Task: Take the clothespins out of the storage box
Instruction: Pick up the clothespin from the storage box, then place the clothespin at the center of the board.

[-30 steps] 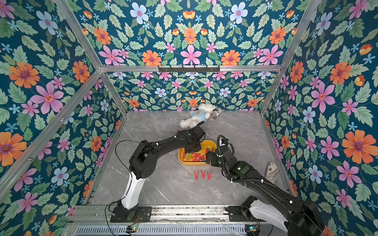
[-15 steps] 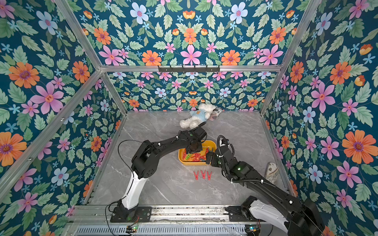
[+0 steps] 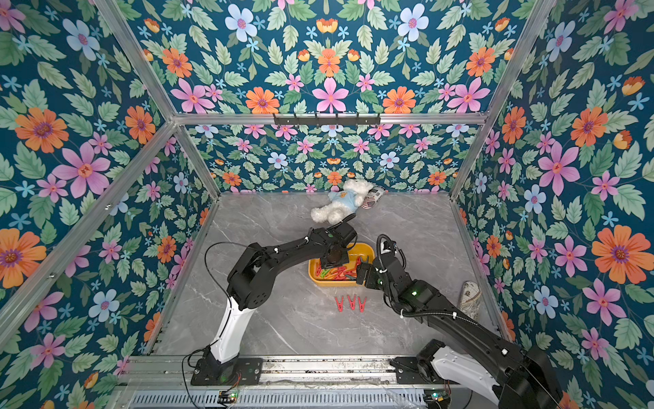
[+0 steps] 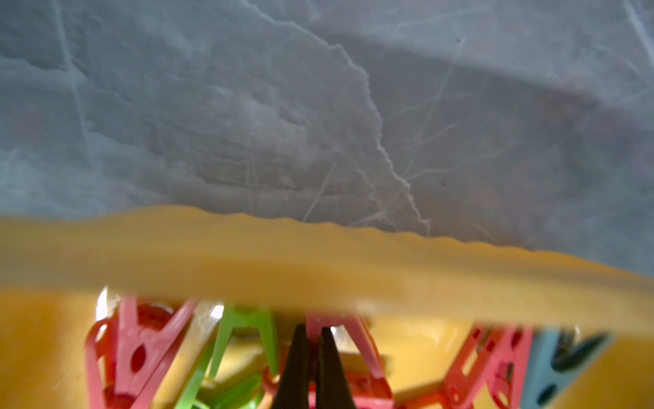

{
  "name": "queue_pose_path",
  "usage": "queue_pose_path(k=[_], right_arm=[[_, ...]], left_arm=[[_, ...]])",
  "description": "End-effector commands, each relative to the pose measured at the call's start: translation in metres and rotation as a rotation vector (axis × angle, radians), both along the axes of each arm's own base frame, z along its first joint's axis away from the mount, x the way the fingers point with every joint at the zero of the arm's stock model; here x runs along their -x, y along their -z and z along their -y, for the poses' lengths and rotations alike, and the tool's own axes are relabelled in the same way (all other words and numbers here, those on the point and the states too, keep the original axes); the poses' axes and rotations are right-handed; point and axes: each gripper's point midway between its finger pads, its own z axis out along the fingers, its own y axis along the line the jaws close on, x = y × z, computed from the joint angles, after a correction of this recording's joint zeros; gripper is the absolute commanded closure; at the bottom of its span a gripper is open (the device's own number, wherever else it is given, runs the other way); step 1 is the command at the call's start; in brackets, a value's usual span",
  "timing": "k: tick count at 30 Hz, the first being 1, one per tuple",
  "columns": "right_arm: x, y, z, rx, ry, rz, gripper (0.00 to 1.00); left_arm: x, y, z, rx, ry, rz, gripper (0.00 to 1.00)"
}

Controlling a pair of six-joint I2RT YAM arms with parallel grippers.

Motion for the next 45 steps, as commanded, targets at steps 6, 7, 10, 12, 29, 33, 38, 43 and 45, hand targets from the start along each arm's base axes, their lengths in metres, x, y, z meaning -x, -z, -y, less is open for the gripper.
queue_pose_path(k=[6, 7, 10, 12, 29, 33, 38, 43, 45], right_arm=[[-0.002, -0.010, -0.006, -0.024, -0.024, 0.030, 0.01], [-0.003, -0.011, -0.007, -0.028, -0.029, 0.033, 0.01], [-0.004, -0.016, -0.009, -0.020, -0.047, 0.052, 0.01], [-0.006, -0.020, -0.010, -0.012, -0.057, 0.068, 0.01], [0.011, -0.027, -0.040, -0.114, -0.242, 0.069, 0.01], [0.020, -0.020, -0.043, -0.131, -0.274, 0.040, 0.01], [0.031, -0.006, -0.041, -0.143, -0.290, -0.017, 0.01], [0.035, -0.003, -0.031, -0.138, -0.252, -0.019, 0.01], [0.036, -0.001, -0.028, -0.138, -0.240, -0.023, 0.01]], left_arm=[[0.003, -0.042, -0.007, 0.021, -0.009, 0.068, 1.00], [0.006, -0.047, -0.009, 0.021, -0.007, 0.071, 1.00], [0.015, -0.059, -0.018, 0.005, -0.004, 0.087, 1.00], [0.023, -0.064, -0.024, 0.006, 0.004, 0.088, 1.00], [0.124, -0.073, -0.053, -0.021, 0.134, 0.095, 1.00], [0.142, -0.069, -0.059, 0.007, 0.147, 0.091, 1.00], [0.161, -0.053, -0.059, 0.039, 0.190, 0.074, 1.00], [0.175, -0.028, -0.054, 0.036, 0.245, 0.033, 1.00], [0.177, -0.018, -0.053, 0.024, 0.257, 0.015, 1.00]])
